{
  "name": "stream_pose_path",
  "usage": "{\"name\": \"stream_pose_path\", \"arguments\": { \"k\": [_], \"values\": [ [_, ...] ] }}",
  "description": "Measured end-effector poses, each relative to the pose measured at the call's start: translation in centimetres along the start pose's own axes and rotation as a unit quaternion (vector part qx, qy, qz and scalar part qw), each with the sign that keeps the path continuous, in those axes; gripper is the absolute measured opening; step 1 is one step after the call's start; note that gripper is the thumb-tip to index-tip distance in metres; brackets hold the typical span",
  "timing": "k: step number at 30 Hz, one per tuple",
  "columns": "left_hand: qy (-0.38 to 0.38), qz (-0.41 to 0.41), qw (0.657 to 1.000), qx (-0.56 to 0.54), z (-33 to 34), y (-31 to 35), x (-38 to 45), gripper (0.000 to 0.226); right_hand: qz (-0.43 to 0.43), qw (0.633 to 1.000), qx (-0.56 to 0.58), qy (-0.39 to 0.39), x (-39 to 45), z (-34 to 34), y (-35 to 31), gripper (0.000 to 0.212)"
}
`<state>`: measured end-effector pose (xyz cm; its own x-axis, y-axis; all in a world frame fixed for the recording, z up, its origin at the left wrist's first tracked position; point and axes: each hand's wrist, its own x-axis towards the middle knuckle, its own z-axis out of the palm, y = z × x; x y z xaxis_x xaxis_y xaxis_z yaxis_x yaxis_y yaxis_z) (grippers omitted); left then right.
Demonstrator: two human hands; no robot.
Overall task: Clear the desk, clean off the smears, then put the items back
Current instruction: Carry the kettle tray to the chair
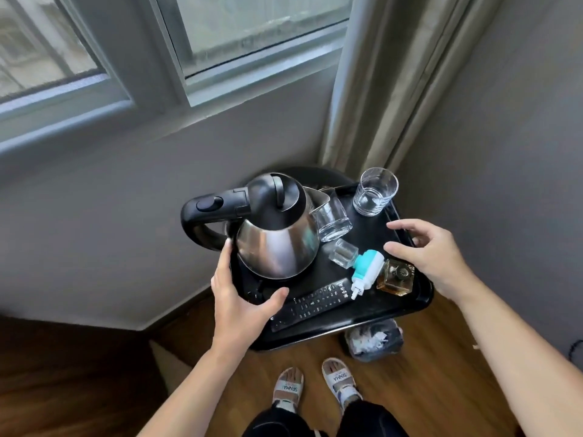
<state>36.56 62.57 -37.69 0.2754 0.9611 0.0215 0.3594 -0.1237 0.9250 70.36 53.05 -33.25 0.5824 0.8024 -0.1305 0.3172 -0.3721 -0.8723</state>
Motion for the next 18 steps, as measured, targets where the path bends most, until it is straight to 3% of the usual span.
{"name": "stream_pose_path", "arguments": {
  "k": [9,18],
  "values": [
    [0.076,-0.053,0.995,0.028,8.1,-3.5,0.5,0.127,0.029,0.993,0.044,-0.104,7.1,0.5,5.5,0.037],
    [0.131,-0.114,0.984,0.041,15.0,-12.7,1.3,0.119,0.078,0.977,0.043,-0.192,13.5,5.0,15.7,0.043]
  ]
}}
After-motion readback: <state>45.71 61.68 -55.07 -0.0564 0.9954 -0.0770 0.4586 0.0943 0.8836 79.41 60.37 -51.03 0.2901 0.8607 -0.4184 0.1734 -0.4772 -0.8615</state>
